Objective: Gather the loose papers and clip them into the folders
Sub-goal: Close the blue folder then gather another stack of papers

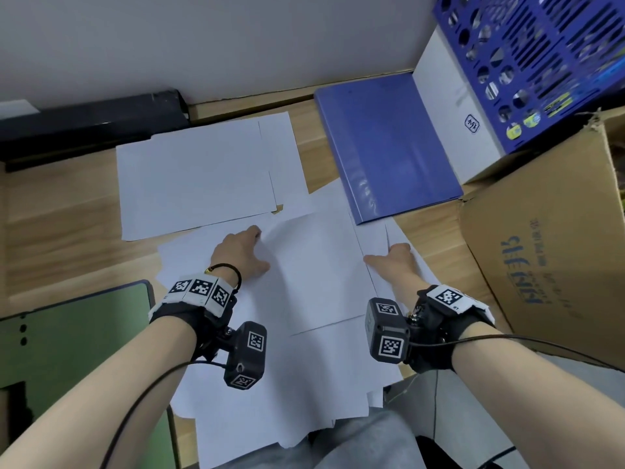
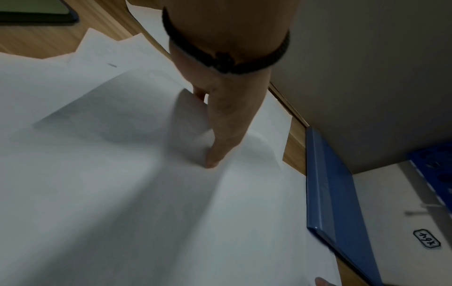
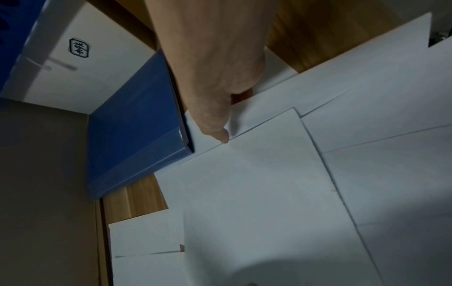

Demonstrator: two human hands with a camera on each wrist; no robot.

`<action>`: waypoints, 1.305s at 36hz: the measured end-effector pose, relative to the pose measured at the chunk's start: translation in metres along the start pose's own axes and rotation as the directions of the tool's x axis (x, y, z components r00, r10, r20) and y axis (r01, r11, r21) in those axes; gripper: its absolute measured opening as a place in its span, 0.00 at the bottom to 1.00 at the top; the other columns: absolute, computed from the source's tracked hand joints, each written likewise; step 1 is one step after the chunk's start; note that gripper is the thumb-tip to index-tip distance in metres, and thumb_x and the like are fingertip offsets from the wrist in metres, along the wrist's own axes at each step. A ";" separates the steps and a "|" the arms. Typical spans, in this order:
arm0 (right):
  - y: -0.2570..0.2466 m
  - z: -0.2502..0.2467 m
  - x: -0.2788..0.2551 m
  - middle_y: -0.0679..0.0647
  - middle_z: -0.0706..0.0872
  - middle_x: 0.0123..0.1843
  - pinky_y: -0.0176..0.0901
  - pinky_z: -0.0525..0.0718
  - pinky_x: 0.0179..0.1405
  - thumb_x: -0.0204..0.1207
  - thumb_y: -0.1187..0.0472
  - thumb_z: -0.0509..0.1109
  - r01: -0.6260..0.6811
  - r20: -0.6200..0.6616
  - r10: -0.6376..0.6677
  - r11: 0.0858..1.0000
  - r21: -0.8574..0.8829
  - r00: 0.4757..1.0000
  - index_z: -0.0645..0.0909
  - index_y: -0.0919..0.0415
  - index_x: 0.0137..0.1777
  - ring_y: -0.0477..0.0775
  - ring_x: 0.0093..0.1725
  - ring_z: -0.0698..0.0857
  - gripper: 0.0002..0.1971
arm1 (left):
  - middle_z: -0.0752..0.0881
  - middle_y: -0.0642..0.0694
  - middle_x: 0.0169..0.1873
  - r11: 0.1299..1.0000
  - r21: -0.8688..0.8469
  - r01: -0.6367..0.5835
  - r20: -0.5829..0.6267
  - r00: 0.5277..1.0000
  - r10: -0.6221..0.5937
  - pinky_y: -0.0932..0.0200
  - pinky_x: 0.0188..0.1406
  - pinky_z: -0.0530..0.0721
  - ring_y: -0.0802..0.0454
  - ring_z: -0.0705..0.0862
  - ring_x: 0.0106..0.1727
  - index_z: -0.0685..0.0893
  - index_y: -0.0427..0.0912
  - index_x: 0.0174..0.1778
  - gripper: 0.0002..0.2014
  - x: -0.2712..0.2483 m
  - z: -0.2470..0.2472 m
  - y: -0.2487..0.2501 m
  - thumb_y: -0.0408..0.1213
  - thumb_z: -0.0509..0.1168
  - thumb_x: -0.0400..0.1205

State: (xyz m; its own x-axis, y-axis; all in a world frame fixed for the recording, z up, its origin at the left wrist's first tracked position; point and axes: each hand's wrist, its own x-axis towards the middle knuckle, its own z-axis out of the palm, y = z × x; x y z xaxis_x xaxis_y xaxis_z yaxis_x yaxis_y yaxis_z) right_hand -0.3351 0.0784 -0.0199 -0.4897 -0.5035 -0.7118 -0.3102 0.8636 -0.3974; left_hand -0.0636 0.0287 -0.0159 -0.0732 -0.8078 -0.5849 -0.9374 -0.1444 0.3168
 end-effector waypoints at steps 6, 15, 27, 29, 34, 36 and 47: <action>-0.006 0.002 -0.004 0.64 0.72 0.76 0.42 0.71 0.53 0.75 0.58 0.74 -0.032 0.019 0.031 0.998 0.047 0.999 0.61 0.72 0.78 0.63 0.73 0.74 0.37 | 0.74 0.49 0.40 0.999 0.019 -0.028 0.028 0.999 0.027 0.58 0.31 0.67 0.45 0.74 0.42 0.69 0.45 0.49 0.18 -0.008 0.004 -0.006 0.39 0.72 0.72; -0.012 0.003 -0.011 0.62 0.63 0.78 0.43 0.71 0.53 0.75 0.58 0.72 -0.035 0.020 0.036 0.998 -0.050 0.999 0.61 0.66 0.79 0.63 0.72 0.72 0.36 | 0.74 0.48 0.37 0.999 -0.025 -0.042 0.092 0.995 0.045 0.58 0.31 0.69 0.44 0.75 0.39 0.69 0.43 0.41 0.16 -0.007 0.006 -0.009 0.37 0.72 0.70; -0.008 0.010 -0.019 0.62 0.76 0.71 0.46 0.77 0.61 0.75 0.59 0.74 -0.075 0.099 0.067 0.994 0.085 0.993 0.62 0.69 0.78 0.63 0.68 0.78 0.35 | 0.70 0.48 0.26 0.993 -0.036 -0.111 0.214 0.970 0.116 0.59 0.28 0.64 0.49 0.69 0.27 0.71 0.43 0.30 0.13 -0.017 0.008 -0.012 0.38 0.70 0.73; -0.006 0.012 -0.023 0.63 0.74 0.72 0.47 0.75 0.62 0.76 0.59 0.73 -0.088 0.112 0.082 0.995 0.056 0.990 0.59 0.70 0.79 0.64 0.71 0.76 0.37 | 0.74 0.46 0.28 0.994 -0.027 -0.103 0.221 0.970 0.106 0.58 0.31 0.67 0.47 0.72 0.30 0.77 0.39 0.36 0.10 -0.019 0.008 -0.014 0.40 0.70 0.73; 0.009 0.017 -0.027 0.63 0.75 0.73 0.47 0.76 0.63 0.76 0.59 0.73 -0.096 0.140 0.090 0.995 0.038 0.986 0.60 0.70 0.79 0.63 0.71 0.76 0.37 | 0.77 0.48 0.31 0.996 -0.028 -0.081 0.242 0.967 0.086 0.58 0.33 0.71 0.47 0.76 0.33 0.78 0.41 0.39 0.09 -0.025 0.006 -0.021 0.41 0.70 0.74; 0.015 0.018 -0.030 0.62 0.75 0.74 0.49 0.76 0.66 0.77 0.58 0.73 -0.101 0.177 0.088 0.993 0.064 0.980 0.60 0.70 0.79 0.63 0.71 0.76 0.36 | 0.79 0.48 0.32 0.995 -0.034 -0.090 0.242 0.966 0.095 0.58 0.34 0.74 0.47 0.79 0.35 0.79 0.44 0.39 0.07 -0.028 0.003 -0.023 0.41 0.70 0.74; 0.022 0.004 -0.045 0.53 0.74 0.35 0.42 0.68 0.27 0.84 0.62 0.56 -0.087 0.186 0.078 0.995 0.041 0.979 0.71 0.64 0.59 0.51 0.32 0.74 0.09 | 0.87 0.47 0.41 0.861 -0.509 -0.018 0.028 0.999 0.037 0.59 0.36 0.81 0.47 0.87 0.42 0.83 0.48 0.43 0.04 -0.041 -0.036 -0.032 0.37 0.69 0.74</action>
State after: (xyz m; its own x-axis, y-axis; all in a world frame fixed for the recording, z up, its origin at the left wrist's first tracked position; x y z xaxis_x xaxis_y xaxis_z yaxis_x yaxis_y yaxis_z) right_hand -0.3167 0.1198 0.0014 -0.3519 -0.4208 -0.8361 -0.2324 0.9046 -0.3574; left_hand -0.0181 0.0456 0.0250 -0.1176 -0.7961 -0.5936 -0.6322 -0.4010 0.6630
